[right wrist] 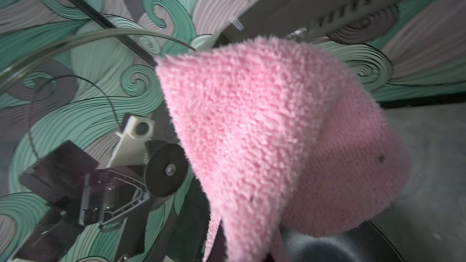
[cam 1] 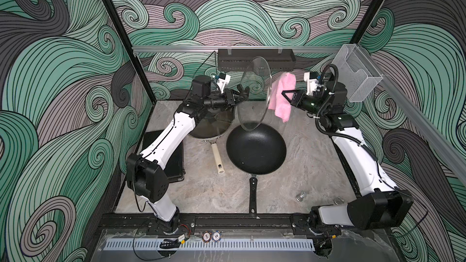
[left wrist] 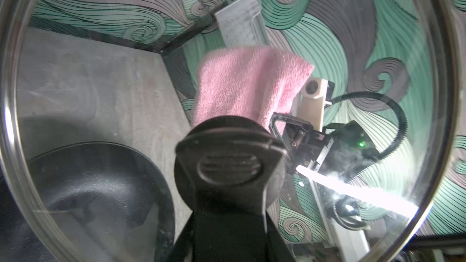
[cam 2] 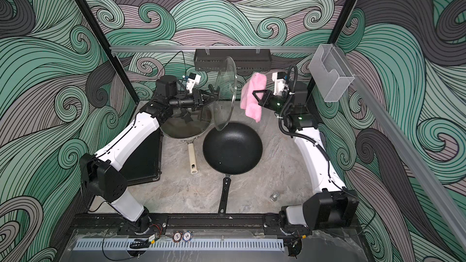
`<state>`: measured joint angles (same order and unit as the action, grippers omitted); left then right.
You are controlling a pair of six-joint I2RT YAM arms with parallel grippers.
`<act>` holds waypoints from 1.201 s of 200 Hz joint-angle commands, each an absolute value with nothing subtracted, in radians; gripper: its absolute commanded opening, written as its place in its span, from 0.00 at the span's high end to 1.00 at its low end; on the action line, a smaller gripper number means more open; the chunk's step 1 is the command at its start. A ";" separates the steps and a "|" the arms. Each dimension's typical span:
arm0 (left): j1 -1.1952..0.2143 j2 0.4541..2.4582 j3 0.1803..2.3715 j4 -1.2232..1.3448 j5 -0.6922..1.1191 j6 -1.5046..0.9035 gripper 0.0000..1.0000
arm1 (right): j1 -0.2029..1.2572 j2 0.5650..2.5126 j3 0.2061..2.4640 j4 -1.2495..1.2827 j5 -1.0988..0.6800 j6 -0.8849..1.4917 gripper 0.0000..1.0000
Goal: Wipe the pot lid with a cloth
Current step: Pick up the cleaning item at the center of the board, then wipe the pot lid.
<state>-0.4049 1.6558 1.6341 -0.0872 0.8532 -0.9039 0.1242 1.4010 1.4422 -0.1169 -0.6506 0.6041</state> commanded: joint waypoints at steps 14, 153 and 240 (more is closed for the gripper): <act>-0.411 1.575 1.641 0.275 1.081 -1.050 1.00 | 0.182 1.510 1.570 0.127 -0.751 0.728 1.00; -0.381 1.788 1.782 0.245 1.144 -1.049 1.00 | 0.283 1.548 1.643 0.051 -0.942 0.653 1.00; -0.360 1.860 1.913 0.497 1.139 -1.323 1.00 | 0.292 1.567 1.461 0.121 -1.000 0.683 1.00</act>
<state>-0.3595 1.8858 1.8011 0.1963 1.1141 -1.1812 0.2832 1.5391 1.4799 0.0937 -0.9619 0.6888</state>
